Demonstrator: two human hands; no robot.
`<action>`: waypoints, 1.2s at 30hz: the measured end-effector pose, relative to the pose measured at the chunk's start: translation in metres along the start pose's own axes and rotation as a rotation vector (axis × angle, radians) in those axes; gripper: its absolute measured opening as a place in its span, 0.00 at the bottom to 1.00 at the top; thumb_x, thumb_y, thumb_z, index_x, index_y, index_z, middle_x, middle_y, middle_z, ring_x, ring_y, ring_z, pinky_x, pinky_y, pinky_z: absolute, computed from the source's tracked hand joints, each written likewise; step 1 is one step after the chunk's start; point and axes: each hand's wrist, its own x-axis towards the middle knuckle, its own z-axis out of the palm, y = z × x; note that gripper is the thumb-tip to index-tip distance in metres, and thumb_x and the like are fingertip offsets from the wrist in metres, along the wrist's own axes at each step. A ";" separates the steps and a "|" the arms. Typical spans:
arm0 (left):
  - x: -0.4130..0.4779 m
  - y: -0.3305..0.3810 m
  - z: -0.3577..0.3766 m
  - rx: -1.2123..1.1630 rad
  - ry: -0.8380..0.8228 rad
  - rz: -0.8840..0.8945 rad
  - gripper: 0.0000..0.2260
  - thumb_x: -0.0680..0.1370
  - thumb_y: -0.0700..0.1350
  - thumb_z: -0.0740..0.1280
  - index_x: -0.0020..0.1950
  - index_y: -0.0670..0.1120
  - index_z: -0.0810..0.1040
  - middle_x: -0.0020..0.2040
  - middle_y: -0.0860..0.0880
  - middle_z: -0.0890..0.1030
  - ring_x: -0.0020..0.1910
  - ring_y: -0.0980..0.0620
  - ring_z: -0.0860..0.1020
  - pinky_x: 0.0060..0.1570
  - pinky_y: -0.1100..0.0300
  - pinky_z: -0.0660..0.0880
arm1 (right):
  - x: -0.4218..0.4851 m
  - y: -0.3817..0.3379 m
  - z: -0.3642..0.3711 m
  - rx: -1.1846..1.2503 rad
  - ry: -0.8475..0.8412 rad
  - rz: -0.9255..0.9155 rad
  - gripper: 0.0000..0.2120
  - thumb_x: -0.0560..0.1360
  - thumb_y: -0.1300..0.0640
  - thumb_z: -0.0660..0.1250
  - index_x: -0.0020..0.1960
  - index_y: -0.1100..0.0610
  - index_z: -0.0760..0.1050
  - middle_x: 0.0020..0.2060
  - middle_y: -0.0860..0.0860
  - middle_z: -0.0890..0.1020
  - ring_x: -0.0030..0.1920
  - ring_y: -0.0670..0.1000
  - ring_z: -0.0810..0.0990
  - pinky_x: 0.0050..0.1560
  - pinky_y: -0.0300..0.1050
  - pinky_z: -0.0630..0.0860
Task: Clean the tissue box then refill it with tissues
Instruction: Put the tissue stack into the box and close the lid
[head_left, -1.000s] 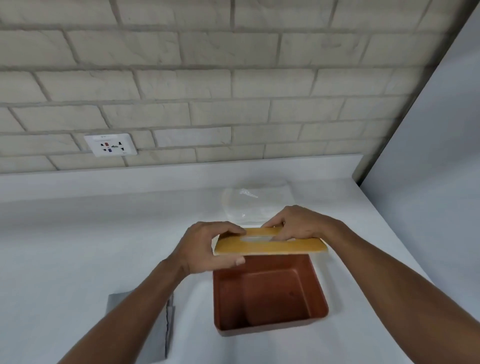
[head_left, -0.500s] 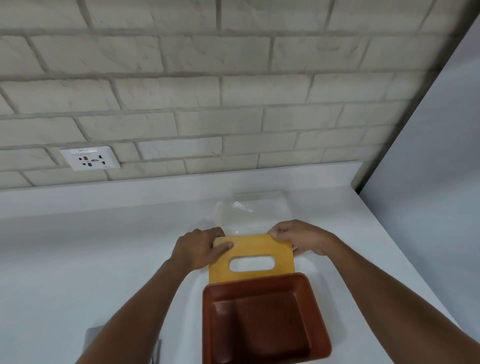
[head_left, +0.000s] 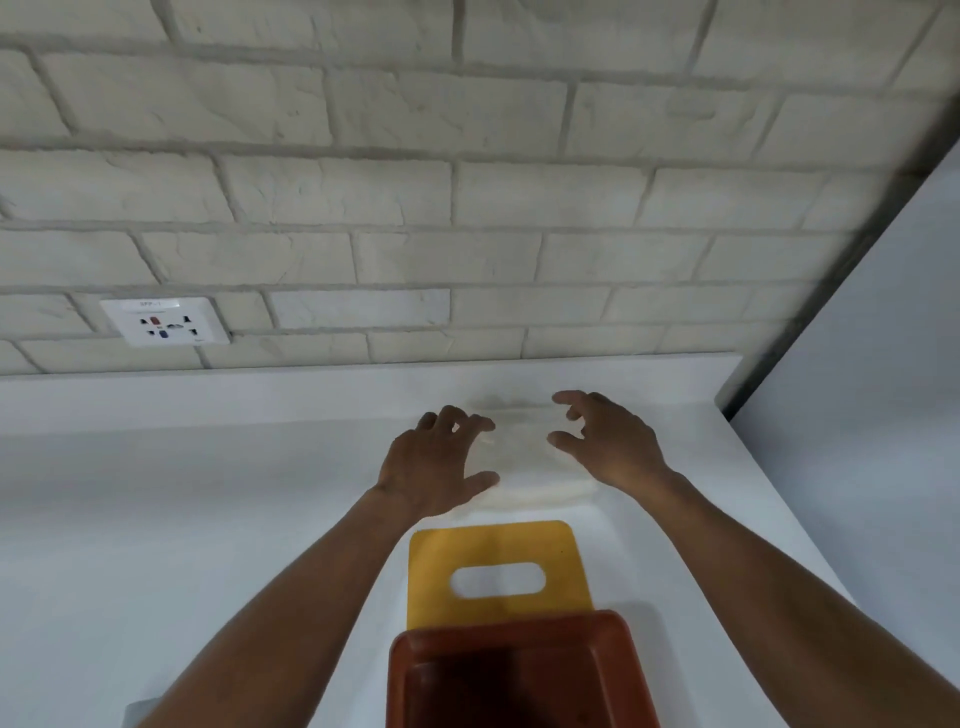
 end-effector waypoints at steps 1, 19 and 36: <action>0.006 0.002 -0.001 -0.018 -0.047 -0.019 0.32 0.80 0.67 0.66 0.81 0.59 0.63 0.77 0.51 0.67 0.72 0.46 0.72 0.62 0.50 0.75 | 0.004 0.002 -0.002 0.011 0.005 0.031 0.24 0.75 0.39 0.65 0.69 0.39 0.66 0.58 0.40 0.76 0.54 0.45 0.78 0.52 0.46 0.74; 0.033 0.007 0.024 0.198 -0.202 -0.037 0.43 0.71 0.78 0.64 0.81 0.62 0.61 0.73 0.47 0.70 0.71 0.42 0.68 0.69 0.44 0.65 | 0.020 0.043 0.038 0.291 -0.203 0.387 0.15 0.72 0.44 0.71 0.44 0.56 0.78 0.43 0.50 0.82 0.49 0.56 0.82 0.44 0.45 0.75; 0.023 -0.011 0.037 0.195 -0.147 -0.055 0.56 0.64 0.80 0.69 0.84 0.58 0.51 0.66 0.47 0.69 0.64 0.44 0.69 0.65 0.49 0.68 | 0.022 0.017 0.039 0.704 -0.316 0.533 0.10 0.73 0.53 0.71 0.52 0.55 0.81 0.48 0.53 0.82 0.47 0.53 0.81 0.39 0.43 0.80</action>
